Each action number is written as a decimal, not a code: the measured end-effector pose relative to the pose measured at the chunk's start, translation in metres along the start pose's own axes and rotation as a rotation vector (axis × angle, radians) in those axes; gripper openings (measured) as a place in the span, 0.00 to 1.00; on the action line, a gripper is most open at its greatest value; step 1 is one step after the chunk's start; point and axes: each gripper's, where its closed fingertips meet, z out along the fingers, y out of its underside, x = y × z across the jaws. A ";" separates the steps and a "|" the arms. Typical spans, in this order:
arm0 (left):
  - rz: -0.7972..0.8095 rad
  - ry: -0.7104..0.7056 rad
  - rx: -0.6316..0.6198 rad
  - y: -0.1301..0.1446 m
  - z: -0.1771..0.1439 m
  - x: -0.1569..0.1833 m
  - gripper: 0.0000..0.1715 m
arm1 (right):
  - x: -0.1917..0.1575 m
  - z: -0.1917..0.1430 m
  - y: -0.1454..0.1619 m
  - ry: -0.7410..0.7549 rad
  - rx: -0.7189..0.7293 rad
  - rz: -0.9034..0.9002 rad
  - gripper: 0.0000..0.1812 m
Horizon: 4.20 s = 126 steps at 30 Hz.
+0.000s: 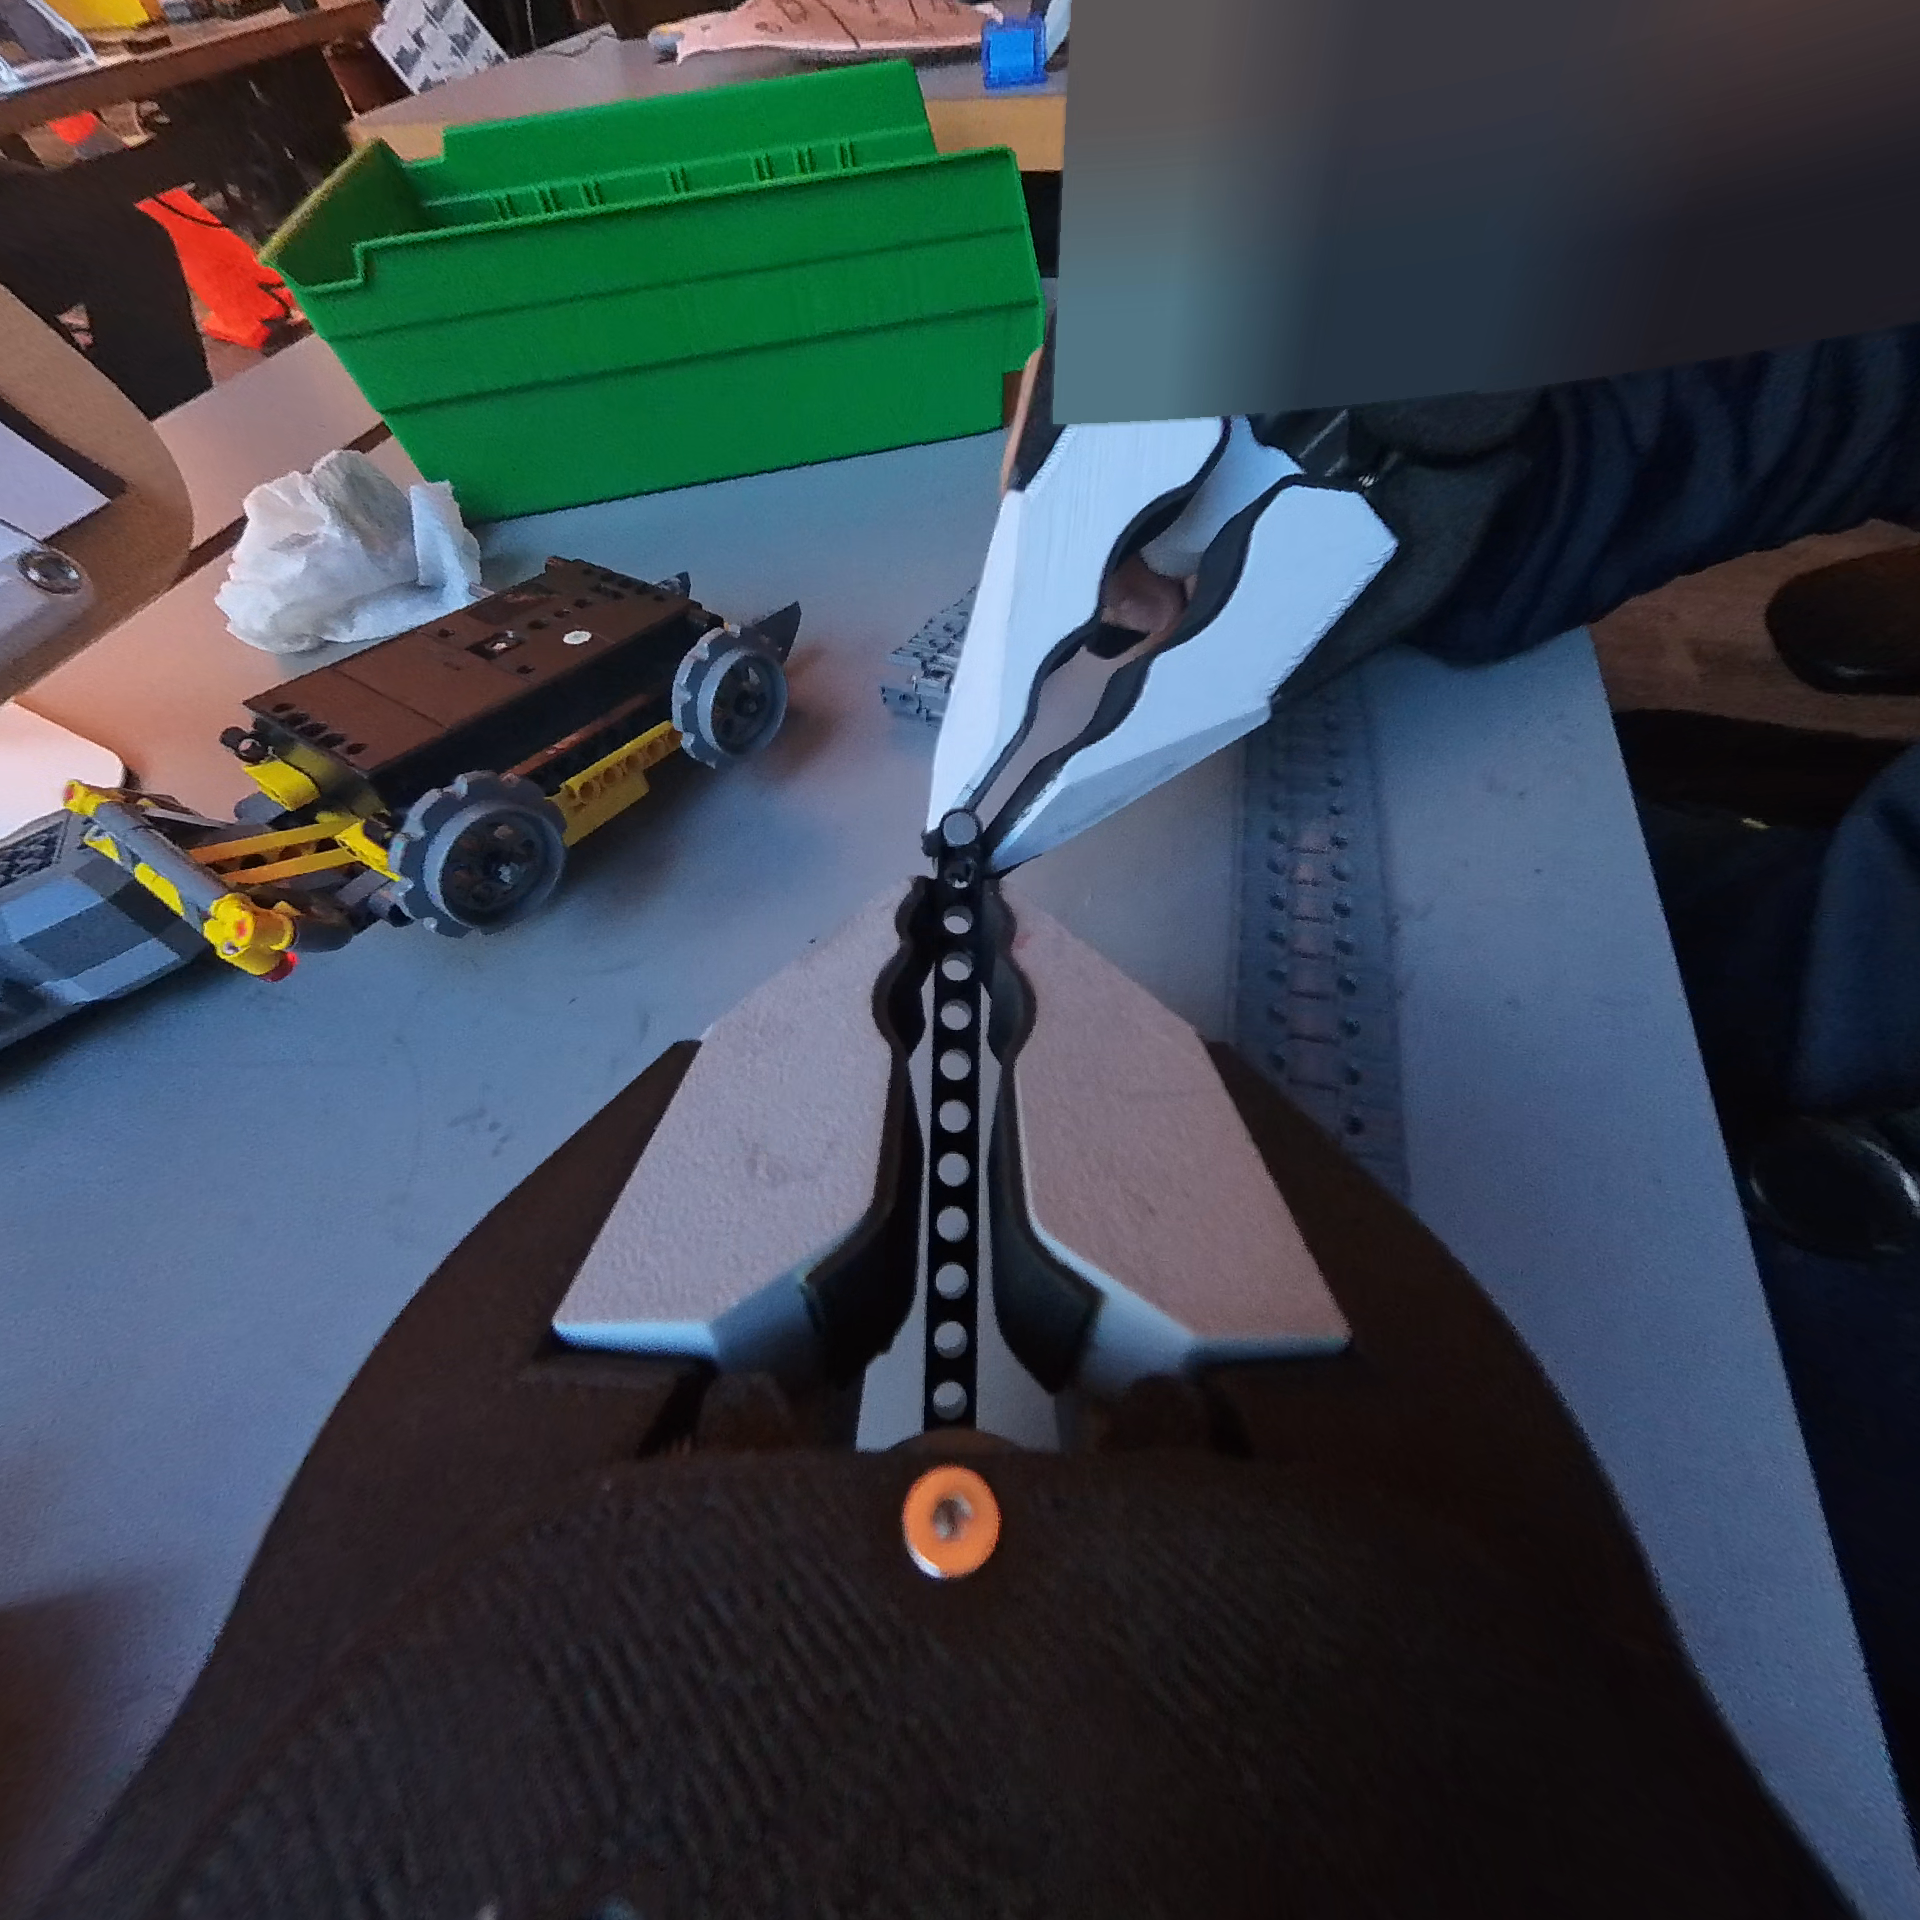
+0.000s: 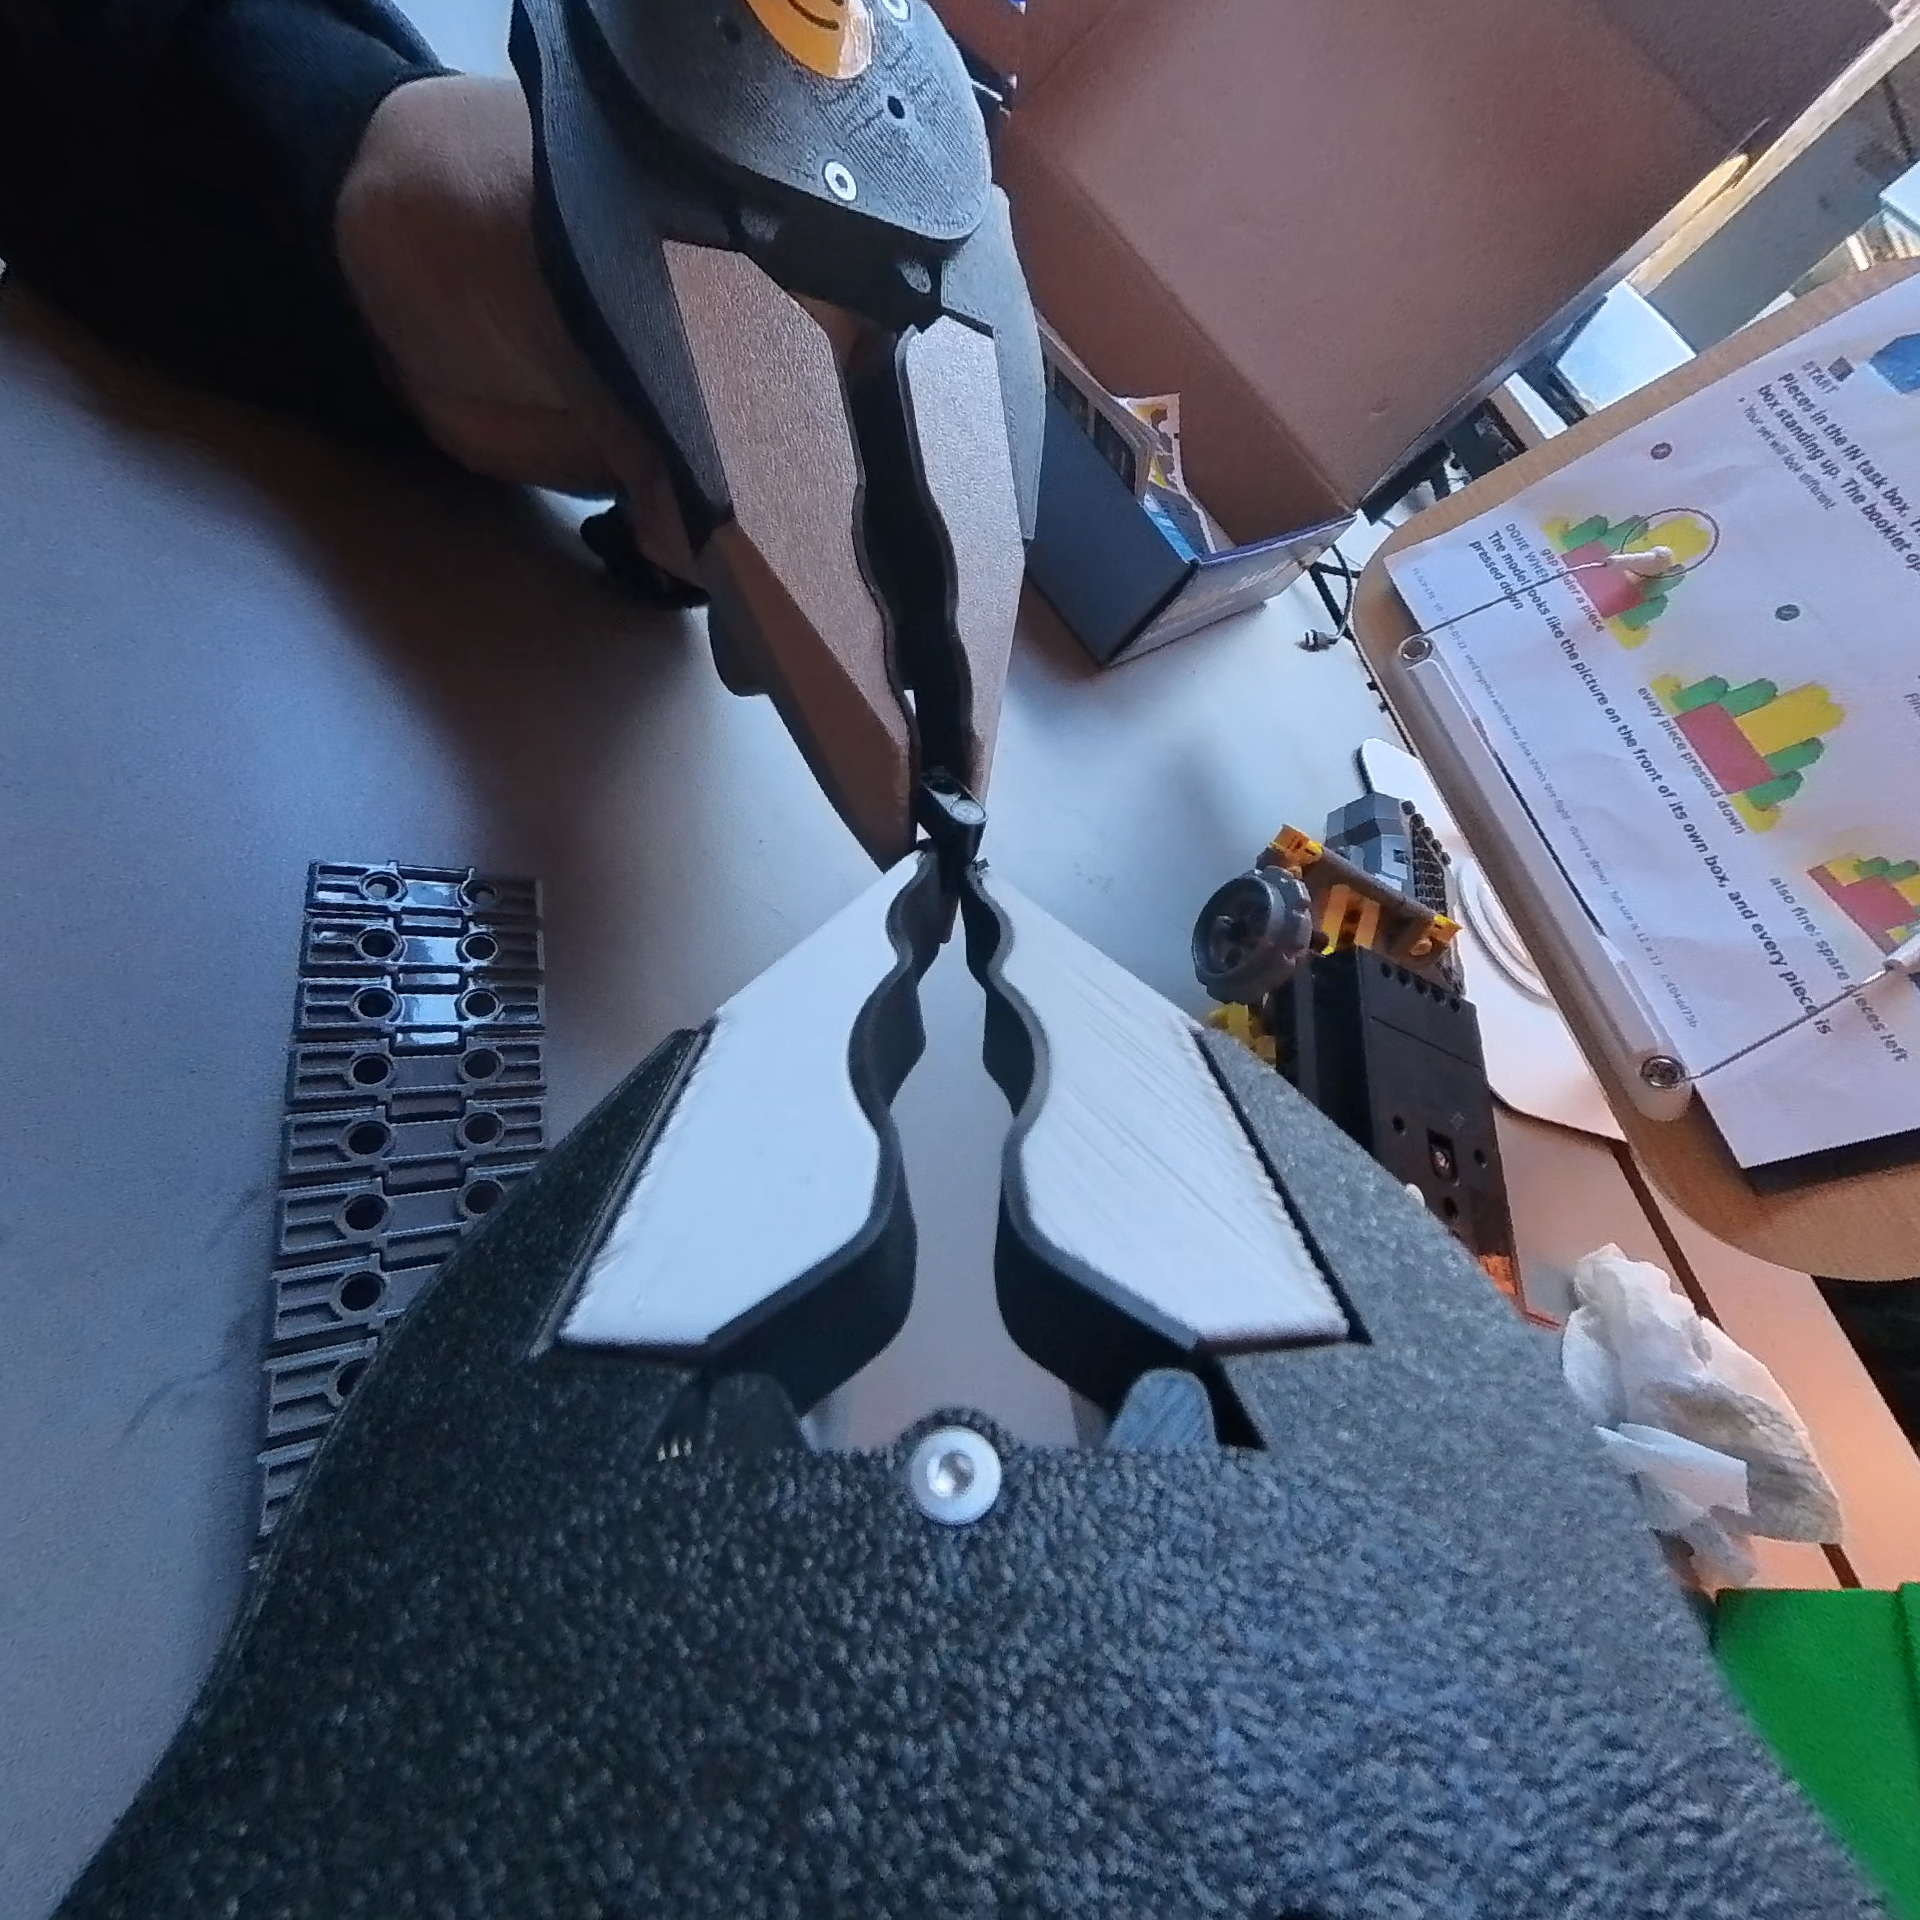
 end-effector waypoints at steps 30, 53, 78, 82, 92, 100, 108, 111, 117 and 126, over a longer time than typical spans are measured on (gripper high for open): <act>0.355 0.210 -0.003 0.001 -0.007 0.047 0.03 | -0.042 -0.026 -0.015 -0.482 0.146 0.204 0.00; 1.191 -0.600 -0.157 -0.020 -0.007 0.001 0.03 | 0.009 -0.031 -0.021 -0.518 0.245 1.166 0.11; 0.876 -0.509 -0.171 -0.011 -0.009 -0.019 0.13 | 0.010 -0.015 -0.017 -0.347 0.194 0.922 0.01; 0.619 -0.228 -0.111 -0.010 -0.005 -0.006 0.19 | -0.001 -0.015 -0.022 -0.352 0.170 0.733 0.01; 0.197 0.259 -0.136 -0.003 0.002 0.016 0.07 | -0.009 -0.023 -0.022 -0.379 0.185 0.503 0.01; 0.102 0.286 -0.187 0.012 0.013 0.019 0.03 | -0.006 -0.018 -0.012 -0.381 0.169 0.526 0.01; 0.037 0.236 -0.280 0.032 0.025 0.015 0.03 | -0.009 -0.005 0.005 -0.315 0.052 0.463 0.02; 0.042 0.225 -0.279 0.033 0.025 0.014 0.03 | -0.010 -0.004 0.007 -0.315 0.036 0.457 0.01; 0.041 0.194 -0.268 0.035 0.023 0.005 0.03 | -0.008 -0.006 0.010 -0.292 0.032 0.434 0.04; 0.087 0.151 -0.261 0.033 0.023 0.003 0.03 | -0.002 -0.005 0.013 -0.260 0.023 0.441 0.06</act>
